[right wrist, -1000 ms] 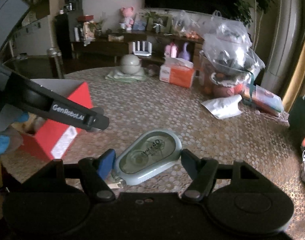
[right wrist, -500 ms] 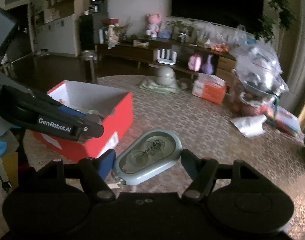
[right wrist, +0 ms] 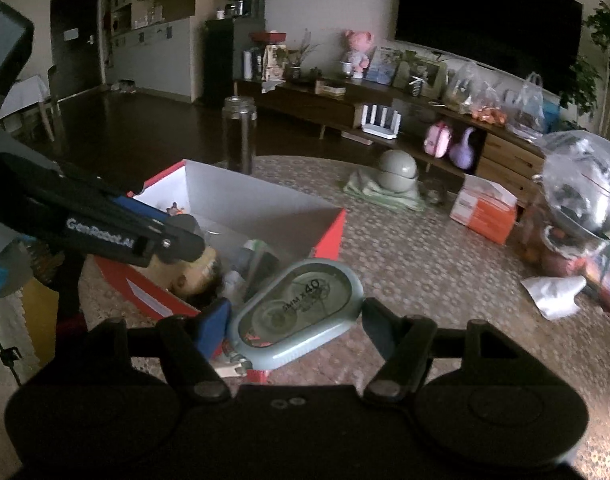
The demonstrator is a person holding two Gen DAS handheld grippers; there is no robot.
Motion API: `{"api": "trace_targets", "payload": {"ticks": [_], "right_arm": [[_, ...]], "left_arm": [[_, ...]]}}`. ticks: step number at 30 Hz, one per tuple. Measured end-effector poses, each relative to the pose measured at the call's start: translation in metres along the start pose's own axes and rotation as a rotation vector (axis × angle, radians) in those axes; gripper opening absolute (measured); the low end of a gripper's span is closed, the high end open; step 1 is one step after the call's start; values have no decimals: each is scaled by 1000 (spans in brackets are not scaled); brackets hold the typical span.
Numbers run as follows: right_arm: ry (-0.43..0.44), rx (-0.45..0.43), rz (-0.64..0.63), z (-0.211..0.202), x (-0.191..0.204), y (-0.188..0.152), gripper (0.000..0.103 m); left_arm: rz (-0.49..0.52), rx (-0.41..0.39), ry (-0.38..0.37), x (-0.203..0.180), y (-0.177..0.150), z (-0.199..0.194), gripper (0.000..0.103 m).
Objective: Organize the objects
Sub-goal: 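Carry the silver tin and tape dispenser into the red shoebox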
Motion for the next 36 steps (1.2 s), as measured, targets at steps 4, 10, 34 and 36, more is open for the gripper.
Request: {"api": "trace_targets", "payload": {"ticks": [4,10,34,36], "right_arm": [[8,11,-7,18,6,11,72],[27,19,-3,47,10,27,72],[112,116,-99,154,56,43,72],[112,126,-94,158,56,40,72]], "left_arm": [[-26,-6,40,29,9,2,38],[-54,-2,82,65,19,13,38],[-57,117,164,109,21,97,38],[-53,129,166,109,19,102,38]]}}
Point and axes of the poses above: each gripper's, at about its wrist camera, not at the fingertips, and z roughly the way its jaws point, x to its left, y to its top, the point moved 4 cm from there along z, roughly the way its jaws point, and after that the axes turned 11 degrees about -z, right-handed, at the moved point
